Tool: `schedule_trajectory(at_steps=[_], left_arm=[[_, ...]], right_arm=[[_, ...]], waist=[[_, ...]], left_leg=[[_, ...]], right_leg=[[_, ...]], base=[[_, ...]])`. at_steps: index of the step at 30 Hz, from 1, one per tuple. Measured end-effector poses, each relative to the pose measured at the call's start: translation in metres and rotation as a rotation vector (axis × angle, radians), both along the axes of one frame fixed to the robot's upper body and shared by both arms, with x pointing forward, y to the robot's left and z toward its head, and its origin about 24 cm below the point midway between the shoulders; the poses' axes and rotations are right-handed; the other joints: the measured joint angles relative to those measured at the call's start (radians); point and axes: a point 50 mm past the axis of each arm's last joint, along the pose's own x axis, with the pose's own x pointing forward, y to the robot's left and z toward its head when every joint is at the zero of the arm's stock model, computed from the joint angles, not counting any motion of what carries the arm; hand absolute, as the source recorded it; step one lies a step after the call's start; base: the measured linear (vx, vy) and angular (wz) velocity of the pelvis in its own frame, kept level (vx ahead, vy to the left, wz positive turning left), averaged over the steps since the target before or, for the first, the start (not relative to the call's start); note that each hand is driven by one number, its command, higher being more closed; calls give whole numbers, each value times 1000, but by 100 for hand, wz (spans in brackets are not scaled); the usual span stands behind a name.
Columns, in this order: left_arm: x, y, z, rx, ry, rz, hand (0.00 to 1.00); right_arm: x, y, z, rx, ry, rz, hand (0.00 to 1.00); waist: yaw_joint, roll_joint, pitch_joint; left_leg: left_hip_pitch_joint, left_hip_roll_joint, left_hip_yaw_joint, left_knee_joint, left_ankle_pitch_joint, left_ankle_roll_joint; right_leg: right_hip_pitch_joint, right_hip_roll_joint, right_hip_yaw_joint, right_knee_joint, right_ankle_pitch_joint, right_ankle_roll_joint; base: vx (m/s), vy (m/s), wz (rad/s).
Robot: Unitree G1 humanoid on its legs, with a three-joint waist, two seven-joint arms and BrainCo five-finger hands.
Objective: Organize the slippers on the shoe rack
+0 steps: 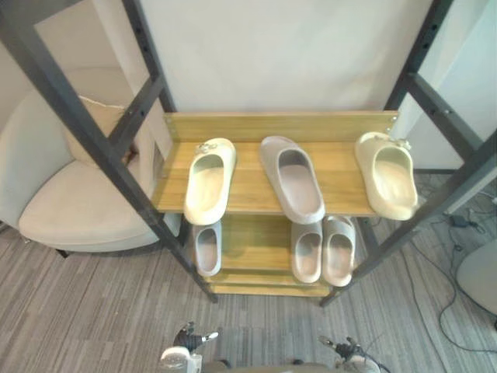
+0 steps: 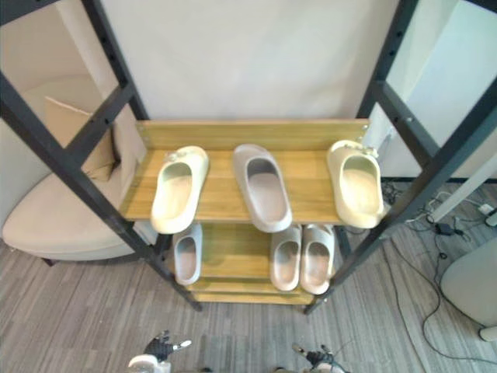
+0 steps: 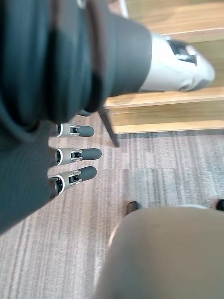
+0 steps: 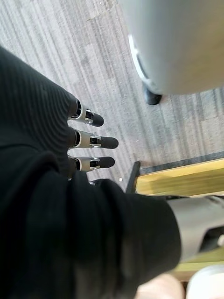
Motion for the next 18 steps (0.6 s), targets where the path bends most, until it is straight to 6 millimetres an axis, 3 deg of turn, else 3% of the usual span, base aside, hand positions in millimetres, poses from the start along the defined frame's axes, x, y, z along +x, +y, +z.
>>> schedule_trajectory(at_steps=[5, 11, 18], left_arm=[[1, 3, 1, 8, -1, -1, 0], [1, 3, 0, 8, 0, -3, 0], [2, 2, 1, 23, 0, -27, 0]], right_arm=[[-7, -2, -1, -6, 15, -3, 0], [-7, -4, 0, -19, 15, 20, 0], [11, 0, 11, -82, -88, 134, 0]], waist=[[-1, -20, 7], [-2, -18, 8], [-2, -15, 6]], left_leg=[[14, -12, -2, -5, 4, 3], [15, -35, -6, -22, 19, 15], [19, -39, 0, -50, 33, 17]], right_leg=[[31, -7, 0, -54, 32, 8], [32, -26, -1, -67, 45, 19], [27, -26, 8, -88, 59, 20]], base=[[-36, 19, 1], [-40, 41, 3], [-3, 5, -2]])
